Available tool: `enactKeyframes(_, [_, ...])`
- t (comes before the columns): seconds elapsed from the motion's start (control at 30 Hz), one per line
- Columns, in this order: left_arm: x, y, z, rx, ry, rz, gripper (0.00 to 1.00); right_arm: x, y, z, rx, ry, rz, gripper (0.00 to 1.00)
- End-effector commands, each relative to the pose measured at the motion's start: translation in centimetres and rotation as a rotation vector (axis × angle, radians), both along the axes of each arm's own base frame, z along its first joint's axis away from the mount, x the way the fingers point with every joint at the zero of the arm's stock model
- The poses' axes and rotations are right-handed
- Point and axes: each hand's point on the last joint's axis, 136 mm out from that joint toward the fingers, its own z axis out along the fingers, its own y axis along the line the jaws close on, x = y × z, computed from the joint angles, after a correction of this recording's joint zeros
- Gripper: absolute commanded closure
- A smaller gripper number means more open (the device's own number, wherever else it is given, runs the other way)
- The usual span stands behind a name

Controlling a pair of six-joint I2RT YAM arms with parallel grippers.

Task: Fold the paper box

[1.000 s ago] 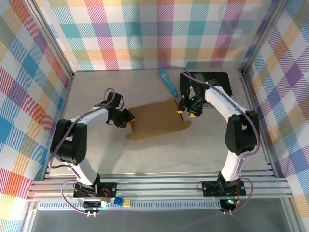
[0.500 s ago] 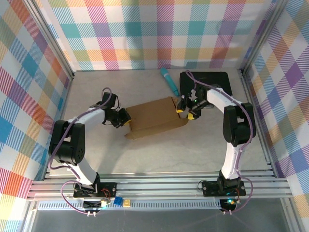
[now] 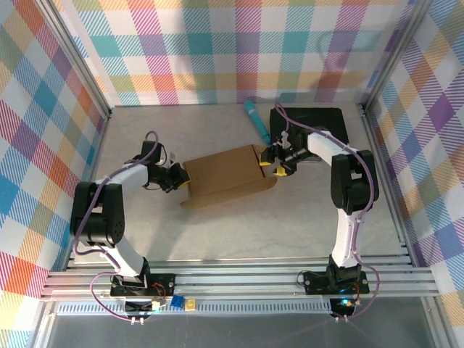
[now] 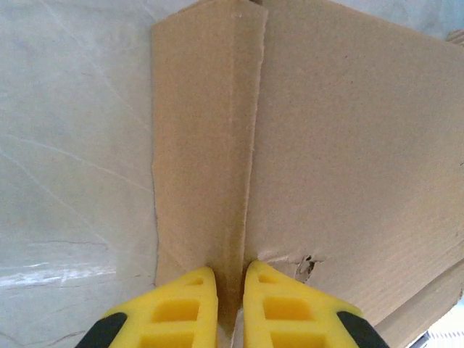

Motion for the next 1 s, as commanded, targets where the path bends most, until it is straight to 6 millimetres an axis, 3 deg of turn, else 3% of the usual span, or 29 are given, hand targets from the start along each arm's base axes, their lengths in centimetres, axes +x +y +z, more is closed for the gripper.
enactKeyframes(0.0, [-2.4, 1.5, -1.8, 0.033, 0.041, -0.048, 0.9, 1.1, 1.0, 1.4, 0.07, -0.08, 0.043, 0.22])
enactKeyframes(0.23, [-2.6, 1.8, -2.4, -0.008, 0.043, -0.071, 0.94, 0.9, 4.1, 2.8, 0.3, -0.066, 0.088, 0.18])
enactKeyframes(0.33, [-2.2, 1.9, -2.5, -0.01, 0.039, -0.066, 0.94, 0.3, 5.1, 2.3, 0.295, -0.033, 0.114, 0.18])
enactKeyframes(0.5, [-2.3, 2.6, -2.8, -0.001, 0.047, -0.056, 0.94, -0.7, 4.9, 0.0, 0.232, 0.005, 0.114, 0.18])
enactKeyframes(0.7, [-2.7, 3.1, -3.3, 0.003, 0.056, -0.048, 0.95, -1.4, 3.8, -0.1, 0.179, -0.061, 0.097, 0.17])
enactKeyframes(0.97, [-2.6, 3.4, -3.6, 0.002, 0.064, -0.044, 0.95, -2.1, 6.8, -1.3, 0.282, 0.015, 0.127, 0.17])
